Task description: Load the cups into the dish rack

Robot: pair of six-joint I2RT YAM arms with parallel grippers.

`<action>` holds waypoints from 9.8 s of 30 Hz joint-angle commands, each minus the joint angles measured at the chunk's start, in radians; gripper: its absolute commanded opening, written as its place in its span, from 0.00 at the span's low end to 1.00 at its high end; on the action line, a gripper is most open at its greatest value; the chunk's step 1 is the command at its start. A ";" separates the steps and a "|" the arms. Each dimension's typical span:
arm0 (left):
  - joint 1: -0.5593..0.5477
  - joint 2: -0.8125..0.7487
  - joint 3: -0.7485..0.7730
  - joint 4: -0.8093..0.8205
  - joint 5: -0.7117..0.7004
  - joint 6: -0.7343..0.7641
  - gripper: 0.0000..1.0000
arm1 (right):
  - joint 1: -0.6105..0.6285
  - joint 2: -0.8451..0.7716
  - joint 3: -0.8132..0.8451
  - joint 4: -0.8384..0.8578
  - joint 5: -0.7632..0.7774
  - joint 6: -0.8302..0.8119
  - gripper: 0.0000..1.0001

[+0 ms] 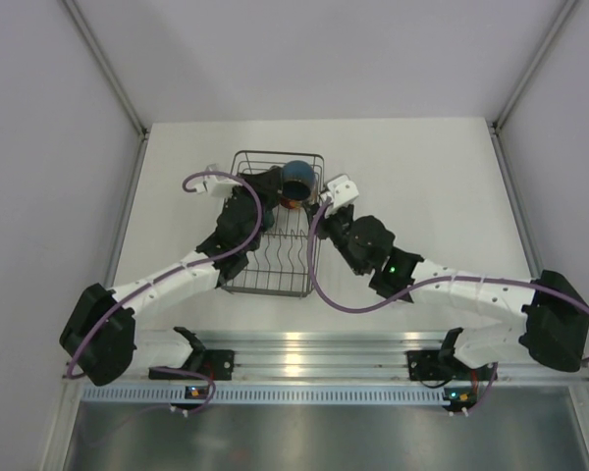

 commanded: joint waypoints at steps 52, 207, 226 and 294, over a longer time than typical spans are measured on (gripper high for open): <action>-0.045 -0.327 -0.205 0.100 0.239 -0.343 0.29 | -0.064 0.179 0.005 0.466 0.183 -0.239 0.00; -0.238 0.711 -0.250 0.792 0.027 0.612 0.00 | -0.062 0.162 -0.284 0.499 0.068 -0.071 0.49; -0.229 0.740 -0.089 0.565 0.015 0.648 0.00 | -0.068 0.135 -0.313 0.493 0.079 -0.058 0.50; -0.227 0.797 0.101 0.324 -0.151 0.680 0.00 | -0.103 0.083 -0.339 0.466 0.054 -0.023 0.51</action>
